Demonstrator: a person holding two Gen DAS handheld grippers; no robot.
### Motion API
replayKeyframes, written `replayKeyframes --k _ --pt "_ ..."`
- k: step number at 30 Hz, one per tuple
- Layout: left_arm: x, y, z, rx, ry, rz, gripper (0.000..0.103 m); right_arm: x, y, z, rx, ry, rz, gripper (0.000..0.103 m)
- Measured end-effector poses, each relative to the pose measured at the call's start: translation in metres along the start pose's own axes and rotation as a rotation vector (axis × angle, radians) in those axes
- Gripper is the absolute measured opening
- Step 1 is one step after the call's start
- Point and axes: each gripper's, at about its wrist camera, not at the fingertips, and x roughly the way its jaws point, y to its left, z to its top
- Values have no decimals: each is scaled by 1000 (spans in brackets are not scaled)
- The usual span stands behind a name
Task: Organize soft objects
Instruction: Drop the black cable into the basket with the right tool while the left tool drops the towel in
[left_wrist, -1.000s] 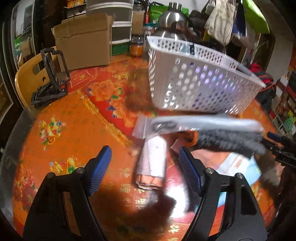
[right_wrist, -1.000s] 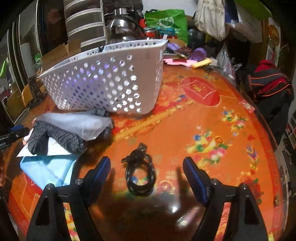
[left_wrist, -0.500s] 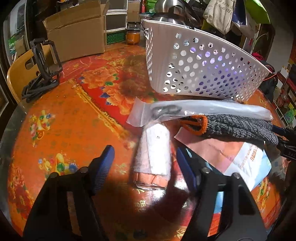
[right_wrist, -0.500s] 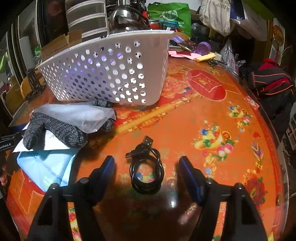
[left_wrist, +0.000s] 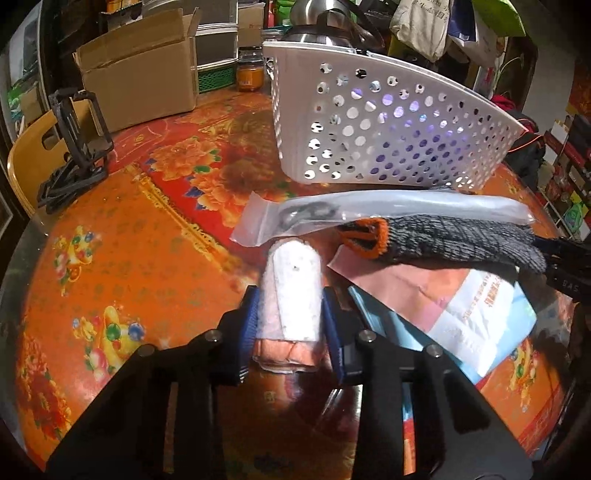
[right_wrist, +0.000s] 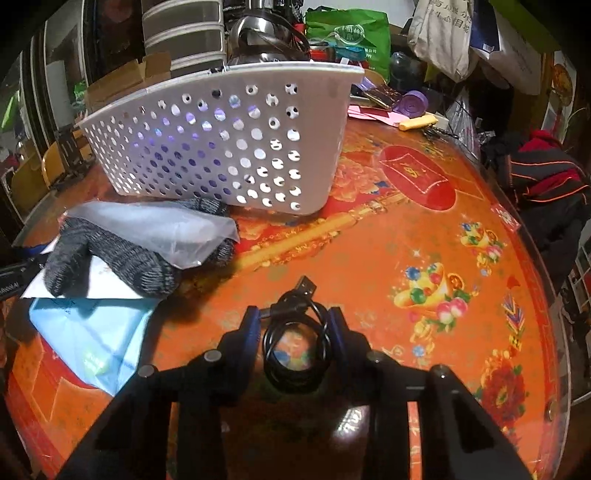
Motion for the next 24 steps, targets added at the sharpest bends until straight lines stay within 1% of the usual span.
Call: replayKeyframes --k 2,7,10,13,16,19,21,24 --pt "-1 0 -1 -3 -3 -14 31 -3 -2 1 8 -17 4 36" --pt "-10 -2 -4 -5 -30 -17 31 -15 -5 0 30 -60 28 36" --pt "-21 0 -4 -17 -58 -26 31 -32 -7 3 46 -108 46 36" --pt "-37 2 -1 -31 -91 -24 31 -53 -9 14 52 -164 60 36" --pt "-54 4 8 -40 -122 -28 31 -75 -10 32 51 -224 60 36" --pt "-70 5 25 -47 -150 -39 31 -92 -9 55 42 -265 69 36" --pt "-79 5 39 -52 -167 -40 31 -98 -8 72 37 -282 69 36" --pt "-91 3 63 -49 -192 -51 31 -99 -7 96 29 -280 76 36"
